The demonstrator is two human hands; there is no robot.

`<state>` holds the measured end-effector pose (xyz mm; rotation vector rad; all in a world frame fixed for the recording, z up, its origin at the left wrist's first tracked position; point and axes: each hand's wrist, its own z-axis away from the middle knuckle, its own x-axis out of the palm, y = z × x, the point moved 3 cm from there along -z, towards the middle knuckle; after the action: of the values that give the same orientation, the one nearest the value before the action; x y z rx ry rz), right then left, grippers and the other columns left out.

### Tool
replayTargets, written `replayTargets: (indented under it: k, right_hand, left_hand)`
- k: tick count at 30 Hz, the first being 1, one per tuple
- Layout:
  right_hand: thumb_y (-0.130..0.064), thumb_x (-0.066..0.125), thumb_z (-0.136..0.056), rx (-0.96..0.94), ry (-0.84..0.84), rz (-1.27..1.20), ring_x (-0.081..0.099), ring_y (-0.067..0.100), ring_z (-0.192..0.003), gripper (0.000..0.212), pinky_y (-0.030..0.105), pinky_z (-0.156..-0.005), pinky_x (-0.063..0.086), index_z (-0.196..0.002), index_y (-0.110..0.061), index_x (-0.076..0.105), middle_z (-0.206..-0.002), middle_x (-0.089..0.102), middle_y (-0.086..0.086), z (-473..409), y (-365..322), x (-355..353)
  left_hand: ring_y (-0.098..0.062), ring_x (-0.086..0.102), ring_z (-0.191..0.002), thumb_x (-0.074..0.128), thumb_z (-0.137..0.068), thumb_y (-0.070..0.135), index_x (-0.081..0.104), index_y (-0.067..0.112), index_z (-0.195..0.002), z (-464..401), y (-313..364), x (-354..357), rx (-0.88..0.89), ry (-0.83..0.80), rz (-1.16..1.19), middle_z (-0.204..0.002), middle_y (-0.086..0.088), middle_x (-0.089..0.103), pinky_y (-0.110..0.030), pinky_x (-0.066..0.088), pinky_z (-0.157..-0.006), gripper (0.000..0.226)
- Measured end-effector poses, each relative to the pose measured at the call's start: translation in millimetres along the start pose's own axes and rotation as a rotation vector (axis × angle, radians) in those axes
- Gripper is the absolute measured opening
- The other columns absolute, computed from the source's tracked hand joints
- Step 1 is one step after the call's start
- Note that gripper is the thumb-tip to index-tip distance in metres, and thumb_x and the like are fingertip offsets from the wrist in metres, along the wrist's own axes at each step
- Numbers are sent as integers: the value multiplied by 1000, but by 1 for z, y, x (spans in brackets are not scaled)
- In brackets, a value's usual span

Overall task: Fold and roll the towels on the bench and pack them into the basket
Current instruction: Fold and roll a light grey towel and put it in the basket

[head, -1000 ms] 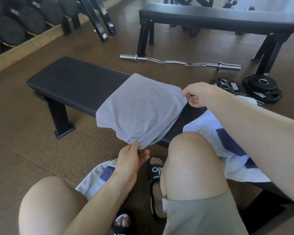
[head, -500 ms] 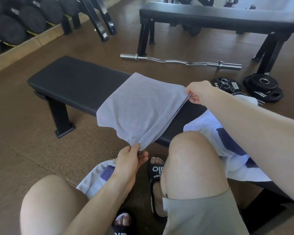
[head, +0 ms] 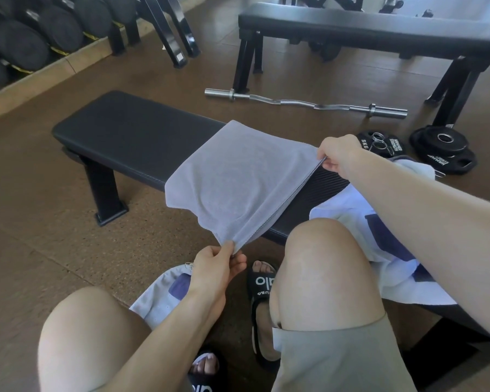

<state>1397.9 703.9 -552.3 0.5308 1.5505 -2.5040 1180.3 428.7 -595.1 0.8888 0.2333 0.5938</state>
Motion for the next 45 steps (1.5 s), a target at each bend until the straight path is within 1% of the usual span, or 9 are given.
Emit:
replayTargets:
  k: [4,10,14,17,20,25,33,37,45]
  right_hand:
    - [8,55,-80,-51,-31,37,53,21,-76,24,29,-71,58,-97,-10,55,-93,52,11,4,-9,3]
    - [0,52,-91,-112,-102,36,50,14,-60,14,26,-55,47,-85,-13,53,-76,50,4,20,-45,20]
    - [-2,53,-96,-80,-64,-225,58,15,-64,15,20,-51,52,-89,-2,66,-83,66,8,35,-91,25]
    - [-4,51,-96,-230,-17,-362,64,17,-73,17,24,-65,61,-89,-5,66,-92,68,10,49,-147,26]
    - [-4,52,-91,-332,21,-515,62,17,-64,11,23,-63,56,-91,-8,62,-86,71,9,65,-197,27]
    - [-7,57,-91,-326,50,-546,58,12,-56,11,21,-59,53,-85,-17,57,-86,70,5,76,-218,33]
    - [5,58,-84,-270,5,-511,54,12,-49,25,18,-52,48,-107,-3,61,-83,64,12,71,-221,46]
    - [7,57,-82,-267,-9,-479,54,12,-49,13,21,-59,47,-85,-5,56,-74,59,10,65,-227,68]
    - [10,58,-82,-334,-88,-597,51,16,-56,19,22,-61,48,-75,-7,51,-62,55,7,65,-274,101]
  left_hand:
    - [-9,66,-54,60,-100,13,46,10,-104,-2,7,-3,71,76,-5,-77,-11,66,-24,56,-56,15]
    - [-12,51,-60,36,-102,5,51,19,-99,-3,56,-4,174,57,-3,-77,-6,53,-26,46,-55,21]
    - [-9,41,-53,42,-98,4,59,12,-89,-3,144,-11,209,70,216,-67,-1,46,-20,40,-51,21]
    - [-7,39,-47,48,-99,5,60,12,-82,9,228,-23,340,130,340,-61,1,44,-17,37,-48,22]
    - [-6,34,-41,43,-101,9,60,15,-81,12,284,-34,410,172,371,-59,4,40,-16,31,-44,27]
    - [-6,34,-30,38,-101,9,65,11,-96,-2,299,-50,320,156,466,-55,4,45,-15,31,-41,28]
    - [-6,33,-34,30,-95,0,42,12,-73,-20,298,-65,335,61,411,-53,4,39,-16,33,-41,29]
    - [-5,36,-36,30,-94,-3,43,12,-73,-37,308,-73,346,86,402,-56,3,40,-15,36,-42,29]
    - [-4,44,-40,38,-99,-1,54,10,-77,-58,364,-91,488,130,443,-56,3,47,-15,41,-47,29]
